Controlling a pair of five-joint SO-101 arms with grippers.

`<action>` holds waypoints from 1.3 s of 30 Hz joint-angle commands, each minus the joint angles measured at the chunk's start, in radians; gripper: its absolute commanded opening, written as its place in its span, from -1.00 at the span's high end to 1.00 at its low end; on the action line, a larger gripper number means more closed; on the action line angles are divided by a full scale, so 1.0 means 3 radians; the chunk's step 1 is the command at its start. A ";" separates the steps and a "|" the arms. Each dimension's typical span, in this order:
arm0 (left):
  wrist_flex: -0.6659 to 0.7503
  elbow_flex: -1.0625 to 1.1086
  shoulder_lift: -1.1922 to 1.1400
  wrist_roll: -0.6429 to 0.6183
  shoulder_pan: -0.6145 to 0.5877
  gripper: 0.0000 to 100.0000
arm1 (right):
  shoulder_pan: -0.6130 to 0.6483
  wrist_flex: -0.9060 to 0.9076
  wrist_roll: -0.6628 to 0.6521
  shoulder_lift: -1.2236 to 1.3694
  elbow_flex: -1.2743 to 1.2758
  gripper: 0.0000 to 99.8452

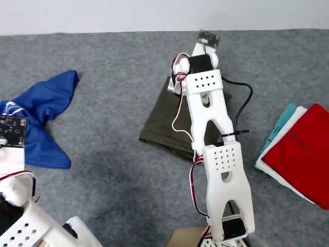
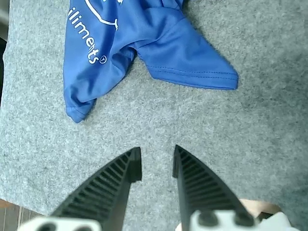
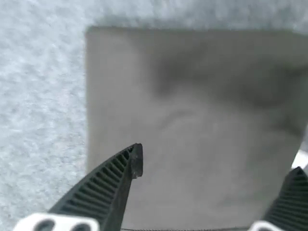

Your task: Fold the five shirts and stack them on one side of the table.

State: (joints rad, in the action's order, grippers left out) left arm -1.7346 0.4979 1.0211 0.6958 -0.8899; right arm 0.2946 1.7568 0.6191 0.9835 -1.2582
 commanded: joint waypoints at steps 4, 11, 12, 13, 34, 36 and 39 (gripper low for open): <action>-0.0031 -0.0038 0.0020 0.0041 -0.0010 0.76 | 0.0008 0.0130 0.0123 -0.0361 0.0537 0.12; -0.0031 -0.0038 0.0020 0.0041 -0.0010 0.76 | -0.0161 0.0125 0.0123 -0.0320 0.0578 0.13; -0.0031 -0.0038 0.0020 0.0041 -0.0010 0.76 | -0.0182 0.0125 0.0113 -0.0299 0.0578 0.13; -0.0031 -0.0038 0.0020 0.0041 -0.0010 0.76 | -0.0197 0.0120 0.0107 -0.0269 0.0578 0.13; -0.0031 -0.0038 0.0020 0.0041 -0.0010 0.76 | -0.0187 -0.0003 0.0102 0.0667 0.0573 0.19; -0.0031 -0.0038 0.0020 0.0041 -0.0010 0.76 | -0.0192 0.0043 0.0072 0.0673 0.0573 0.30; -0.0036 -0.0038 0.0020 0.0041 -0.0010 0.76 | -0.0197 0.0059 -0.0046 0.0673 0.0573 0.42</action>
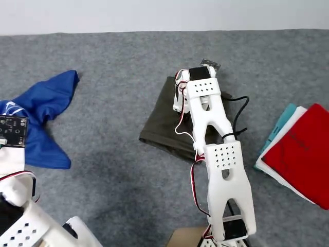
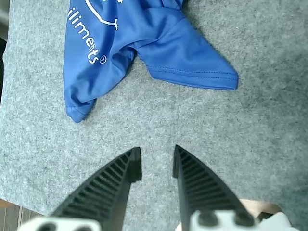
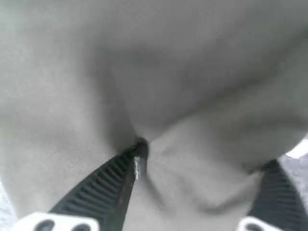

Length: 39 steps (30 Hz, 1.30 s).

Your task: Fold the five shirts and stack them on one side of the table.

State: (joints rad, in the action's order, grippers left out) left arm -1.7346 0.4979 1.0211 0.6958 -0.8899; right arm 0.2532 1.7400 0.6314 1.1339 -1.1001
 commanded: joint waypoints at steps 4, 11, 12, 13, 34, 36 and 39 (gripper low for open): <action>-0.0036 -0.0038 0.0020 0.0041 -0.0010 0.76 | -0.0059 0.0151 -0.0102 0.0176 0.0046 0.48; -0.0036 -0.0038 0.0020 0.0041 -0.0010 0.76 | -0.0090 0.0161 -0.0174 0.0176 0.0061 0.75; -0.0036 -0.0038 0.0020 0.0041 -0.0010 0.76 | -0.0090 0.0161 -0.0230 0.0176 0.0061 0.82; -0.0036 -0.0038 0.0020 0.0041 -0.0010 0.76 | -0.0090 0.0161 -0.0292 0.0176 0.0061 0.88; -0.0015 -0.0043 0.0020 0.0041 -0.0005 0.76 | -0.0417 0.0187 -0.0890 -0.1798 0.1371 0.98; -0.0020 -0.0043 0.0020 0.0041 -0.0010 0.76 | -0.0458 0.0187 -0.0967 -0.2094 0.1514 0.98; -0.0020 -0.0054 0.0020 0.0046 -0.0010 0.76 | -0.0534 0.0182 -0.1089 -0.2442 0.1601 0.98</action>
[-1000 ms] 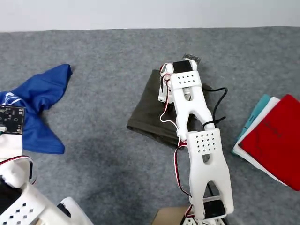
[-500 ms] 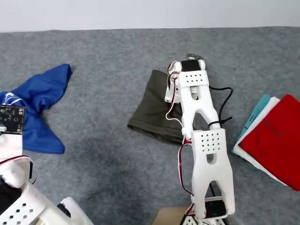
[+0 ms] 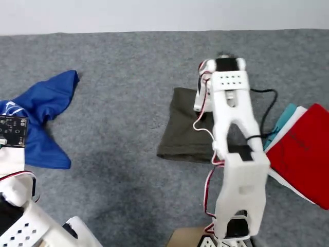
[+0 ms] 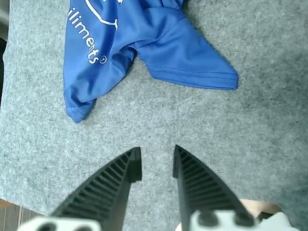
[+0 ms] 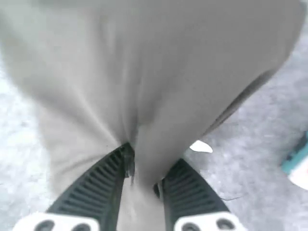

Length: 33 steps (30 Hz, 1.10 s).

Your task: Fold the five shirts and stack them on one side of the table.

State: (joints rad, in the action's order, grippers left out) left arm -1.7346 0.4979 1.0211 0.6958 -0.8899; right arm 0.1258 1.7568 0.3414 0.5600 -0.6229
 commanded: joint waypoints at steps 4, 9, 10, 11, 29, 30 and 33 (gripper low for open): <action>-0.0015 -0.0115 0.0020 0.0046 0.0010 0.76 | -0.0253 0.0120 -0.0159 -0.0760 0.0010 0.98; -0.0015 -0.0115 0.0020 0.0046 0.0005 0.76 | -0.0478 0.0125 -0.0164 -0.0908 0.0010 0.98; -0.0015 -0.0115 0.0020 0.0046 0.0000 0.76 | -0.0529 0.0125 -0.0164 -0.0939 0.0010 0.98; -0.0015 -0.0115 0.0020 0.0046 0.0000 0.76 | -0.0586 0.0125 -0.0164 -0.0974 0.0010 0.98; -0.0015 -0.0115 0.0020 0.0046 0.0005 0.76 | -0.1383 0.0136 -0.0251 -0.1629 0.0153 0.98; -0.0015 -0.0115 0.0020 0.0046 0.0010 0.76 | -0.1424 0.0136 -0.0281 -0.1675 0.0240 0.98; -0.0015 -0.0115 0.0020 0.0046 0.0010 0.76 | -0.1598 0.0130 -0.0312 -0.1803 0.0465 0.98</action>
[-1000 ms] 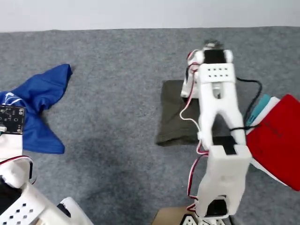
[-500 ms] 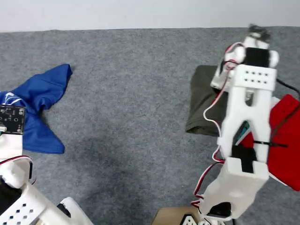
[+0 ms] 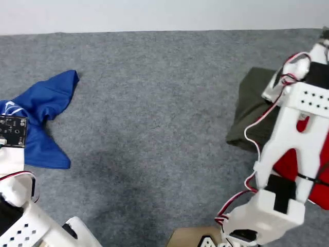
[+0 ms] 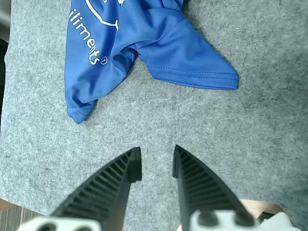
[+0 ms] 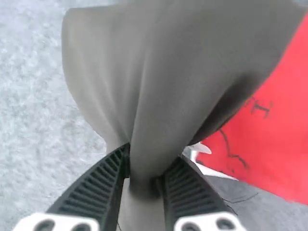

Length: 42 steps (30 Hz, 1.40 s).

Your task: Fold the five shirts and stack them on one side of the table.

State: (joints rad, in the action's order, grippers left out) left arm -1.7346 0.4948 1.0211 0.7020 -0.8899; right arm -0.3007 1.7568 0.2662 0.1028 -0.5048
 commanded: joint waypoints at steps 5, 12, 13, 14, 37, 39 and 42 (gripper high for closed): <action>-0.0015 -0.0105 0.0020 0.0026 0.0010 0.76 | -0.0488 0.0125 -0.0261 -0.0371 0.0169 0.98; -0.0015 -0.0105 0.0020 0.0026 0.0010 0.76 | -0.0821 0.0115 -0.0430 -0.0361 0.0184 0.98; -0.0015 -0.0105 0.0020 0.0026 0.0010 0.76 | -0.0862 0.0115 -0.0445 -0.0361 0.0184 0.98; -0.0015 -0.0105 0.0020 0.0026 0.0010 0.76 | -0.0903 0.0105 -0.0476 -0.0361 0.0184 0.98; -0.0015 -0.0079 0.0020 0.0026 0.0010 0.76 | -0.1506 -0.0381 -0.1202 0.0586 0.0184 0.91; -0.0015 -0.0074 0.0020 0.0026 0.0010 0.76 | -0.1527 -0.0366 -0.1202 0.0575 0.0184 0.77; -0.0015 -0.0074 0.0020 0.0026 0.0010 0.76 | -0.1588 -0.0294 -0.1202 0.0565 0.0118 0.53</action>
State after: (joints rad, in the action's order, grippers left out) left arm -1.7346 0.4948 1.0211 0.7020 -0.8899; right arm -0.7534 1.6510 -0.0821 0.2900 -0.4450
